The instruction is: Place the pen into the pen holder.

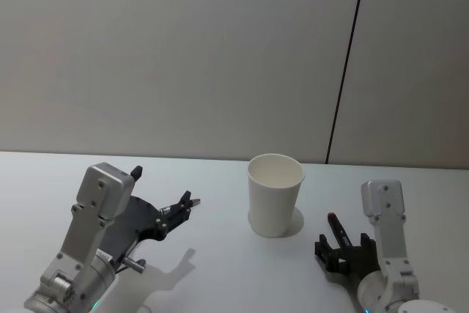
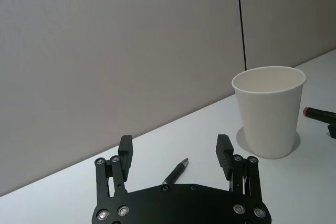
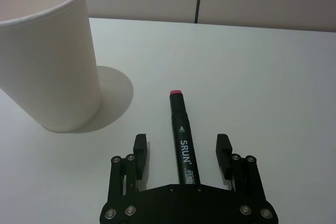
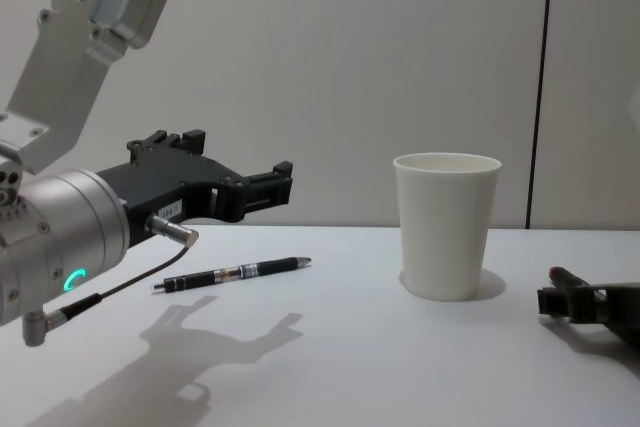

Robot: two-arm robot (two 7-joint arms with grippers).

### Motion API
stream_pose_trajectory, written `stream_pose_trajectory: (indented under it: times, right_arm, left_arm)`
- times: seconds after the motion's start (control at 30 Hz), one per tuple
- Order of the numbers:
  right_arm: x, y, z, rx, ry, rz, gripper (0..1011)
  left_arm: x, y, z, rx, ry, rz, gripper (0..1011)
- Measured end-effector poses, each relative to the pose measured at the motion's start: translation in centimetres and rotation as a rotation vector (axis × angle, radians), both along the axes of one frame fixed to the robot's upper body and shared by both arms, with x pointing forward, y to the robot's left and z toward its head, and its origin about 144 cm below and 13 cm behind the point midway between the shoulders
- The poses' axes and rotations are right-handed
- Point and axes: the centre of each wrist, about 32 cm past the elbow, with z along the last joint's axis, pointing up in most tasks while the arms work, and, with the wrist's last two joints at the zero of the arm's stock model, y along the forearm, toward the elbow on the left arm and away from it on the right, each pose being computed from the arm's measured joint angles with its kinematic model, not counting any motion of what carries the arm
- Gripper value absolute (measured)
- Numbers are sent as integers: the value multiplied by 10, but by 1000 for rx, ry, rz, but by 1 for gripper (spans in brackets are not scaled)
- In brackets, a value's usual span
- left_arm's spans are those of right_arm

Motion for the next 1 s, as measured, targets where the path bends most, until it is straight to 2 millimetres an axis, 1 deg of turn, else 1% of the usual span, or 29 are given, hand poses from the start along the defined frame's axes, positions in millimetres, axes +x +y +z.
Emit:
stream_pose_trajectory:
  times: [0.9,1.0]
  right_arm:
    - [1,-2,0,14,1,-11,653]
    - [1,-2,0,16,1,-13,599]
  left_arm:
    - [0,0,0,0,0,0,1000]
    - [0,0,0,0,0,0,1000]
